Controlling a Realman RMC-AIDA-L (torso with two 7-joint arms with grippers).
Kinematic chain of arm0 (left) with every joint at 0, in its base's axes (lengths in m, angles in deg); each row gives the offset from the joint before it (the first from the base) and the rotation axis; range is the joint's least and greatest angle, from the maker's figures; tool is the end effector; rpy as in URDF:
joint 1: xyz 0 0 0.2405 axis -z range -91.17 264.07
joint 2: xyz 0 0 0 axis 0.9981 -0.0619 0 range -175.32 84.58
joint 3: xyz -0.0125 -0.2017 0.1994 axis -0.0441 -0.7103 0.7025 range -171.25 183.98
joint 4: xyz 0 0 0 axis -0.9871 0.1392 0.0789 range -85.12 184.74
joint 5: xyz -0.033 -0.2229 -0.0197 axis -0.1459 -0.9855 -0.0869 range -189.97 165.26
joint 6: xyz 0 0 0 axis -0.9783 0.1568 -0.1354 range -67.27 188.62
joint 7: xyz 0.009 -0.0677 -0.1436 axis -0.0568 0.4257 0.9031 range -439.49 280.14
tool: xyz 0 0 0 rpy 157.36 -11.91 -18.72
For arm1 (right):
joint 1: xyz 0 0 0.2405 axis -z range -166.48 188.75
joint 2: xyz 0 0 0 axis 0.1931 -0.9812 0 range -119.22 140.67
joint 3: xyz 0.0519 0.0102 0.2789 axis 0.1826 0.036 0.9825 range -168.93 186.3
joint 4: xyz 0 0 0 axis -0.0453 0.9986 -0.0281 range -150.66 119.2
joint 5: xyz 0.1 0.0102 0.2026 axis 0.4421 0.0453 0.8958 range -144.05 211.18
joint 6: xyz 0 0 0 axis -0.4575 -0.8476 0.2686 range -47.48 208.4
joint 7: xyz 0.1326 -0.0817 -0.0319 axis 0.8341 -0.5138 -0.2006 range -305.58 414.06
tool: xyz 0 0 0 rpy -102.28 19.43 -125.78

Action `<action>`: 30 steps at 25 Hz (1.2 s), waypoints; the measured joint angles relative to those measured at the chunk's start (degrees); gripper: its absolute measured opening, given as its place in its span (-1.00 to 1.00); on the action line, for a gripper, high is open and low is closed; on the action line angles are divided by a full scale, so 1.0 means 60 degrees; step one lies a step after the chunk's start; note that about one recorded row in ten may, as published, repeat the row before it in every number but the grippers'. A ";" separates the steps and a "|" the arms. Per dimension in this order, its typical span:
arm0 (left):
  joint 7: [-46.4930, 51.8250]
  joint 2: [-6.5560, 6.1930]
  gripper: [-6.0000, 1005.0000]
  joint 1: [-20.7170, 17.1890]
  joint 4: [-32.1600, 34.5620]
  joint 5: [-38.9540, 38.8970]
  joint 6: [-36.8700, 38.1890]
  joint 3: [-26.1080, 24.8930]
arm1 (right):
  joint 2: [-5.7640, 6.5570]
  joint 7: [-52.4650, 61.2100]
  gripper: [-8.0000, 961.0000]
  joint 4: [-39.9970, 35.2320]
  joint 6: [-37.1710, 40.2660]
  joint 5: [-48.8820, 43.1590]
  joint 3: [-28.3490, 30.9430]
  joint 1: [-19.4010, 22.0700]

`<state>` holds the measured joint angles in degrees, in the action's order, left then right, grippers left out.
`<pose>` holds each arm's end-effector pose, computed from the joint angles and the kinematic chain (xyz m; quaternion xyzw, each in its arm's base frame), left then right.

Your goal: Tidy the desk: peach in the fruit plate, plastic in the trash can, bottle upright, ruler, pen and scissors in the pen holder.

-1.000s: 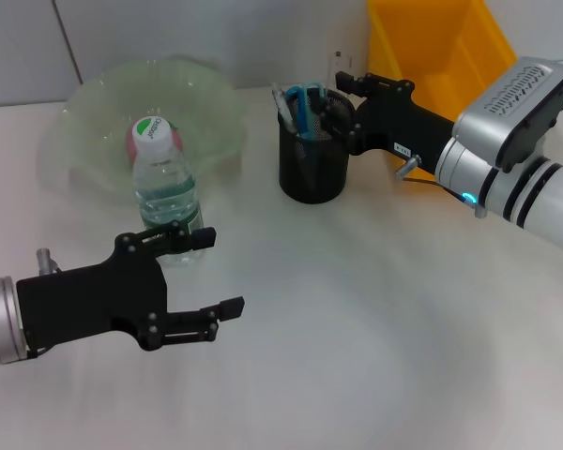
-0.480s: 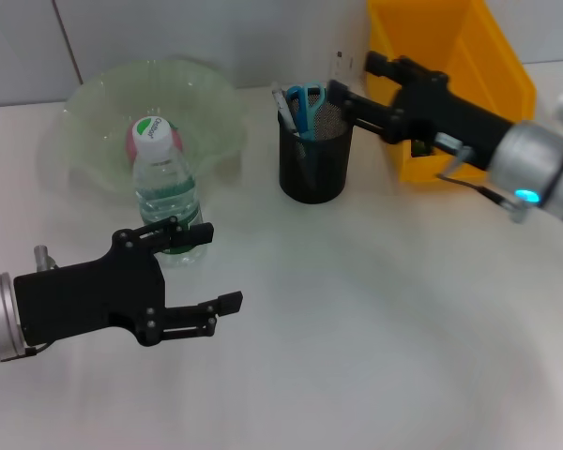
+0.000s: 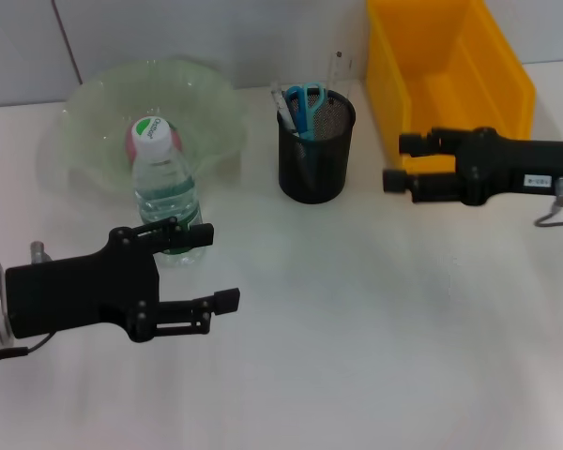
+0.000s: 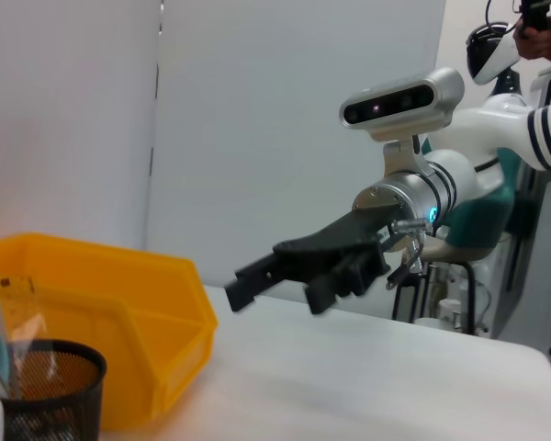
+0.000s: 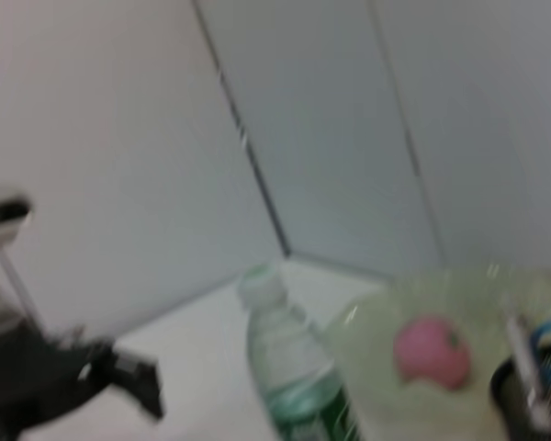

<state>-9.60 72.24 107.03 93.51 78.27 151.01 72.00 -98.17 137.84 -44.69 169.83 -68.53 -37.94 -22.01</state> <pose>-0.2639 0.3193 -0.0391 -0.9471 -0.0973 -0.2921 0.0904 0.2895 0.3870 0.0246 -0.9236 0.2430 0.2683 0.1264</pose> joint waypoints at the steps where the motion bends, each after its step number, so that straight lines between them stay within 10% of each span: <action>1: 0.0000 0.0000 0.71 0.0000 0.0000 0.0000 0.0000 0.0000 | 0.0000 0.0000 0.73 0.0000 0.0000 0.0000 0.0000 0.0000; 9: 0.1990 -0.0559 0.71 0.0956 -0.0363 0.0120 0.0411 0.0003 | 0.0254 0.0786 0.73 -0.0035 0.0790 -0.1882 -0.0037 -0.0814; 30: 0.2583 -0.0838 0.71 0.1363 -0.0721 0.0512 0.0610 -0.0019 | 0.0097 0.0946 0.73 0.0009 0.0845 -0.2199 -0.0071 -0.0793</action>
<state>5.89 67.21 115.21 89.18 81.34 154.67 71.89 -97.59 143.52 -44.63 174.89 -81.72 -38.37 -26.76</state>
